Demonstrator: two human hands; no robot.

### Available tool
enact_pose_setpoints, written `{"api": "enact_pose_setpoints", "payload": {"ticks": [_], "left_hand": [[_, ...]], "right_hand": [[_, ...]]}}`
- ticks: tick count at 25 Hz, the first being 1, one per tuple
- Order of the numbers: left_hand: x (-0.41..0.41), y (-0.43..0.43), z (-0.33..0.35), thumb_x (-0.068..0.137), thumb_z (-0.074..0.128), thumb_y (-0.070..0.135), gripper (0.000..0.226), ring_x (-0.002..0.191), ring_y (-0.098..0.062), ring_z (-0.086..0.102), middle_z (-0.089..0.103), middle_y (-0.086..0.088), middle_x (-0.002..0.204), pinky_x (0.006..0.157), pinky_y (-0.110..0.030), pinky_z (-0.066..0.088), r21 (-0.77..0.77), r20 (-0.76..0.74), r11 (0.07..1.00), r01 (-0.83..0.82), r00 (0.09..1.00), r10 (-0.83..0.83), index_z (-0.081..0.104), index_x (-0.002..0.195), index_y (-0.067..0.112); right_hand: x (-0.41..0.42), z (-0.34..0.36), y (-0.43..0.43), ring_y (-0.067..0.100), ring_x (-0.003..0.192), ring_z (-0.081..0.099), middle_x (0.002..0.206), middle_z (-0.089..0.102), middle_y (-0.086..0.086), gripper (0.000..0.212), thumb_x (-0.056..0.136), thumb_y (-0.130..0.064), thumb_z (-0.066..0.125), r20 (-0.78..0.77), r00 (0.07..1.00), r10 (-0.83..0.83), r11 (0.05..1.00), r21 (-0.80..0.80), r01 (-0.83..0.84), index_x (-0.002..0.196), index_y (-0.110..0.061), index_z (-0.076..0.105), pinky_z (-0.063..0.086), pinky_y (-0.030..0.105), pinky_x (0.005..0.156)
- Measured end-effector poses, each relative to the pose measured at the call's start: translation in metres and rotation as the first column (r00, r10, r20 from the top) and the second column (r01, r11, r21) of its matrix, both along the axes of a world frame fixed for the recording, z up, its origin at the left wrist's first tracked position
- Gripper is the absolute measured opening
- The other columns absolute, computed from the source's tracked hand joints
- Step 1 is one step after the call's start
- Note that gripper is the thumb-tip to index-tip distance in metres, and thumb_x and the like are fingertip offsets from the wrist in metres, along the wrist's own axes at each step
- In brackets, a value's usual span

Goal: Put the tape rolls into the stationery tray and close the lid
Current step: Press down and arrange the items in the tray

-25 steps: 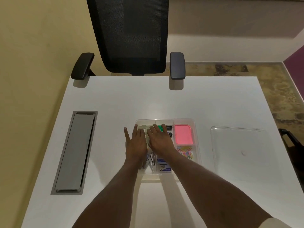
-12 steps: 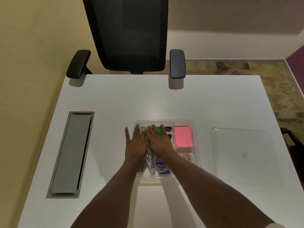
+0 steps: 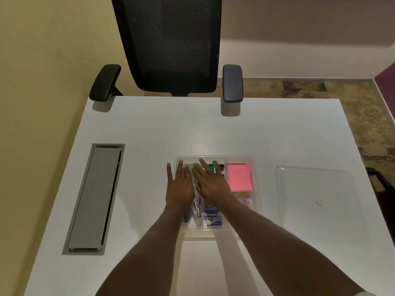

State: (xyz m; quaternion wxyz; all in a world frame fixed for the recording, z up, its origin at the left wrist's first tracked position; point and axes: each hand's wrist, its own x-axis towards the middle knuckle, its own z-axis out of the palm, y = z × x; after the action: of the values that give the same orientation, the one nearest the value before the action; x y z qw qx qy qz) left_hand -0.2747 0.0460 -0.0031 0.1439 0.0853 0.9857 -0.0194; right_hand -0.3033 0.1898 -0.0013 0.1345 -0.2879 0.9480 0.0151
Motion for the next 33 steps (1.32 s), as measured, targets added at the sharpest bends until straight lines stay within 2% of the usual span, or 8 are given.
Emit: {"api": "enact_pose_setpoints", "payload": {"ticks": [6,10,15,18,20,24,28,33], "left_hand": [[0.000,0.002,0.000,0.107,0.036,0.034,0.065,0.161,-0.035,-0.003,0.022,-0.018,0.170,0.127,-0.064,-0.007,0.007,0.011,1.000,-0.027,1.000,0.027,0.019,0.162,0.003],[-0.002,0.007,0.001,0.104,0.040,0.054,0.079,0.162,-0.028,-0.006,0.012,-0.009,0.173,0.123,-0.061,-0.020,0.069,0.041,0.996,-0.062,0.997,0.059,0.009,0.164,0.013],[0.002,0.000,-0.002,0.106,0.040,0.043,0.073,0.162,-0.030,-0.006,0.013,-0.011,0.173,0.127,-0.062,-0.009,0.066,0.014,0.997,-0.026,1.000,0.025,0.010,0.164,0.010],[0.008,-0.005,-0.002,0.106,0.045,0.040,0.061,0.162,-0.034,0.003,0.026,-0.017,0.169,0.129,-0.061,-0.002,0.106,-0.095,0.994,-0.021,0.995,0.031,0.036,0.156,0.007],[0.016,-0.012,-0.005,0.104,0.049,0.029,0.039,0.161,-0.038,0.006,0.025,-0.023,0.168,0.128,-0.063,0.005,0.089,-0.190,0.995,-0.036,0.980,0.053,0.061,0.133,0.005],[0.025,-0.017,-0.012,0.102,0.052,0.029,0.027,0.161,-0.035,0.007,0.019,-0.021,0.169,0.125,-0.067,0.008,0.078,-0.250,0.994,-0.070,0.964,0.088,0.072,0.099,0.011],[0.026,-0.009,-0.015,0.105,0.039,0.038,0.039,0.162,-0.032,-0.001,0.009,-0.018,0.172,0.123,-0.071,0.003,0.087,-0.211,0.984,-0.155,0.962,0.170,0.071,0.107,0.016],[0.034,0.000,-0.012,0.105,0.025,0.050,0.056,0.161,-0.030,-0.010,-0.001,-0.011,0.174,0.122,-0.072,-0.003,0.082,-0.118,0.970,-0.230,0.964,0.239,0.061,0.134,0.019]], "right_hand": [[-0.003,-0.002,0.001,0.028,0.158,0.007,0.167,0.024,0.007,0.059,0.106,-0.044,0.031,0.007,1.000,0.006,1.000,0.015,-0.006,0.157,-0.015,0.027,0.002,0.058,0.126],[-0.003,-0.002,-0.002,0.028,0.158,0.008,0.167,0.025,0.006,0.059,0.106,-0.047,0.027,-0.003,1.000,0.002,1.000,0.007,-0.002,0.158,-0.018,0.028,0.002,0.059,0.126],[0.000,-0.001,0.000,0.028,0.158,0.008,0.167,0.024,0.006,0.057,0.107,-0.043,0.028,0.000,1.000,0.013,1.000,0.010,-0.013,0.157,-0.017,0.030,0.003,0.061,0.125],[0.004,0.005,0.001,0.026,0.154,0.025,0.160,0.039,0.006,0.051,0.103,-0.035,0.038,-0.026,0.998,-0.053,0.997,-0.056,0.051,0.150,-0.016,0.042,0.013,0.060,0.123],[0.009,0.007,0.004,0.026,0.143,0.041,0.145,0.055,0.006,0.041,0.098,-0.029,0.043,-0.038,0.996,-0.081,0.994,-0.074,0.078,0.136,-0.016,0.052,0.019,0.057,0.119],[0.026,0.003,0.006,0.029,0.138,0.045,0.132,0.062,0.005,0.032,0.099,-0.030,0.043,-0.050,0.998,-0.043,0.996,-0.077,0.039,0.124,-0.016,0.059,0.024,0.058,0.118],[0.036,0.001,0.001,0.030,0.138,0.046,0.130,0.066,0.002,0.040,0.106,-0.040,0.032,-0.042,0.997,-0.071,0.995,-0.079,0.068,0.122,-0.019,0.062,0.021,0.059,0.117],[0.043,-0.003,0.001,0.029,0.144,0.040,0.140,0.061,-0.001,0.045,0.108,-0.044,0.027,0.024,0.996,-0.090,0.992,-0.089,0.092,0.133,-0.024,0.058,0.012,0.059,0.122]]}}
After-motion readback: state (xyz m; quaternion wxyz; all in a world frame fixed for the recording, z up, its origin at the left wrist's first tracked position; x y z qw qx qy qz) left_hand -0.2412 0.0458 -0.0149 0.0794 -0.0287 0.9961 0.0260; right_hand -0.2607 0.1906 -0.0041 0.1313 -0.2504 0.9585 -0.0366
